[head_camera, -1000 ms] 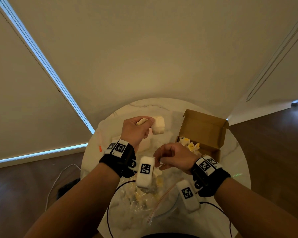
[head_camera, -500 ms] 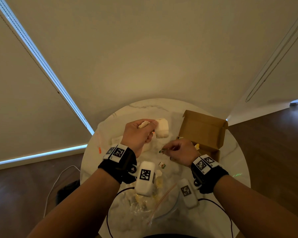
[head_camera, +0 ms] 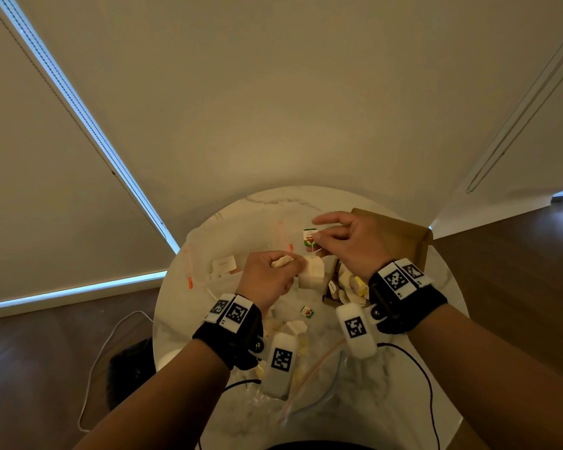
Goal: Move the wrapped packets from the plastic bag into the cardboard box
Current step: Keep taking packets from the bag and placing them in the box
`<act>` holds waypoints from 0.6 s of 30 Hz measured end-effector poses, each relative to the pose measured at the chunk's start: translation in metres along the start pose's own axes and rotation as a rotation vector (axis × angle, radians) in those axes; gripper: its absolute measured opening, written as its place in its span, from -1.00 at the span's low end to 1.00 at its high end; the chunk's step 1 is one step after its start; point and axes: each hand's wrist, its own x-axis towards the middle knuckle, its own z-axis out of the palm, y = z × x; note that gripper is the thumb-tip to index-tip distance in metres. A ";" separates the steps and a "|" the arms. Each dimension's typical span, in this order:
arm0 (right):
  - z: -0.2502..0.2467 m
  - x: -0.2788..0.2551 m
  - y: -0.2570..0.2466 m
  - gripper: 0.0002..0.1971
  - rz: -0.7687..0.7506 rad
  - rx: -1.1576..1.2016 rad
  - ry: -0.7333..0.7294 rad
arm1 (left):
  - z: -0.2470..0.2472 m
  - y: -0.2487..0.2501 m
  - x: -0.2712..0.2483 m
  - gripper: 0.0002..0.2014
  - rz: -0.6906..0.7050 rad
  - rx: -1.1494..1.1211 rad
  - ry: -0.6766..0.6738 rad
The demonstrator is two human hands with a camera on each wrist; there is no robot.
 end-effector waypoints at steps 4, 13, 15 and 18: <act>-0.001 -0.010 0.001 -0.91 -0.154 -0.115 -0.021 | 0.000 0.002 0.001 -0.88 -0.020 -0.033 0.013; -0.007 -0.030 0.011 -0.86 -0.176 -0.189 -0.095 | -0.004 0.008 0.003 -0.95 -0.075 -0.103 -0.013; -0.007 -0.030 0.011 -0.87 -0.174 -0.222 -0.086 | -0.004 0.009 0.001 -0.93 -0.069 -0.101 -0.014; -0.005 -0.028 0.008 -0.90 -0.115 -0.175 -0.064 | -0.004 0.011 0.001 -0.88 -0.061 -0.085 -0.013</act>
